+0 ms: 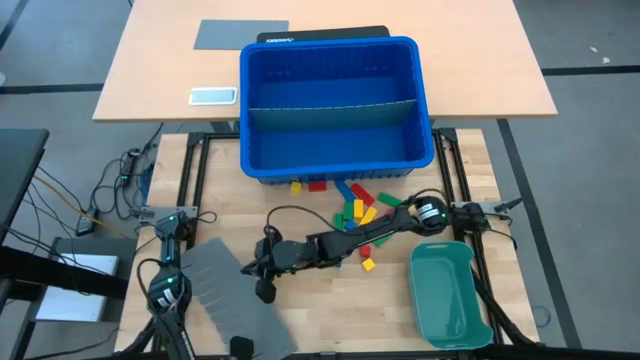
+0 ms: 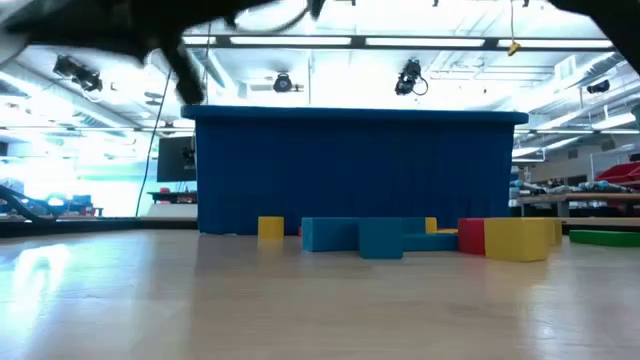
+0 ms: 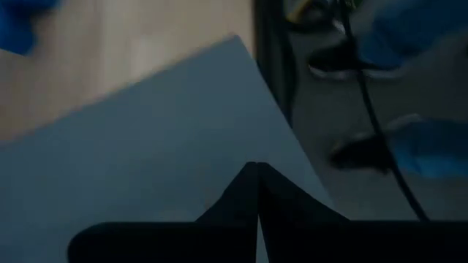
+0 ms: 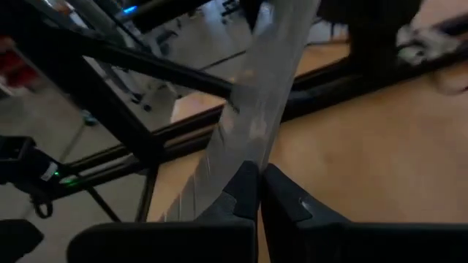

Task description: Sort Items/Unsort Items

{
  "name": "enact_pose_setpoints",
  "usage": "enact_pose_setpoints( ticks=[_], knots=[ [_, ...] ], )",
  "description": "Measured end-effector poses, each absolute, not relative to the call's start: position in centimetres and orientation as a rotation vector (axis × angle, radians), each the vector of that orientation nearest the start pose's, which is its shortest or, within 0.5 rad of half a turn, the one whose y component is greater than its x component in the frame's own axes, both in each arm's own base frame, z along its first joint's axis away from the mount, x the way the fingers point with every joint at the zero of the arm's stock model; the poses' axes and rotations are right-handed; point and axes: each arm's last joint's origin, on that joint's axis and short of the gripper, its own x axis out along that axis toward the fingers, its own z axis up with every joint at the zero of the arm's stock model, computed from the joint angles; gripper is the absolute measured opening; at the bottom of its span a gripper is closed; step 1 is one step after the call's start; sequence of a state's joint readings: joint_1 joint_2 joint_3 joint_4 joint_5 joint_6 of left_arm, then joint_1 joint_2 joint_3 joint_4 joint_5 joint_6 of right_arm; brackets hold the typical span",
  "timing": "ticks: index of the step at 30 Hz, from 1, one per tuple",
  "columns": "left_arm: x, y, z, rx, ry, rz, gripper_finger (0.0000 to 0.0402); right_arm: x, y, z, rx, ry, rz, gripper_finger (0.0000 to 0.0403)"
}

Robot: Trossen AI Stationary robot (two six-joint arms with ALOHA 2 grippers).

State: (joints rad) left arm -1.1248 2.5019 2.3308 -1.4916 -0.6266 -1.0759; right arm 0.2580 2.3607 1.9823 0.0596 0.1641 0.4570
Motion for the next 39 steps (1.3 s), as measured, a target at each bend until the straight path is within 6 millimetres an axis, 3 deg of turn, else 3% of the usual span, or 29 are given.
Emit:
enact_pose_setpoints(
  ticks=[11,20,31,39],
  knots=[
    [22.9,-40.8,21.8,0.335,0.83,0.297,0.001,49.1,11.7,31.2,0.227,0.331,-0.065,0.0],
    [24.1,-39.8,23.1,0.331,0.625,0.381,0.001,45.3,10.7,37.1,0.161,0.294,-0.1,0.0001],
    [27.4,-38.2,23.4,0.328,0.565,0.441,0.0005,38.6,9.2,44.0,0.087,0.247,-0.219,0.0001],
    [31.5,-37.4,23.6,0.354,0.569,0.394,0.0002,32.5,8.2,49.1,0.063,0.149,-0.3,0.0001]
  ],
)
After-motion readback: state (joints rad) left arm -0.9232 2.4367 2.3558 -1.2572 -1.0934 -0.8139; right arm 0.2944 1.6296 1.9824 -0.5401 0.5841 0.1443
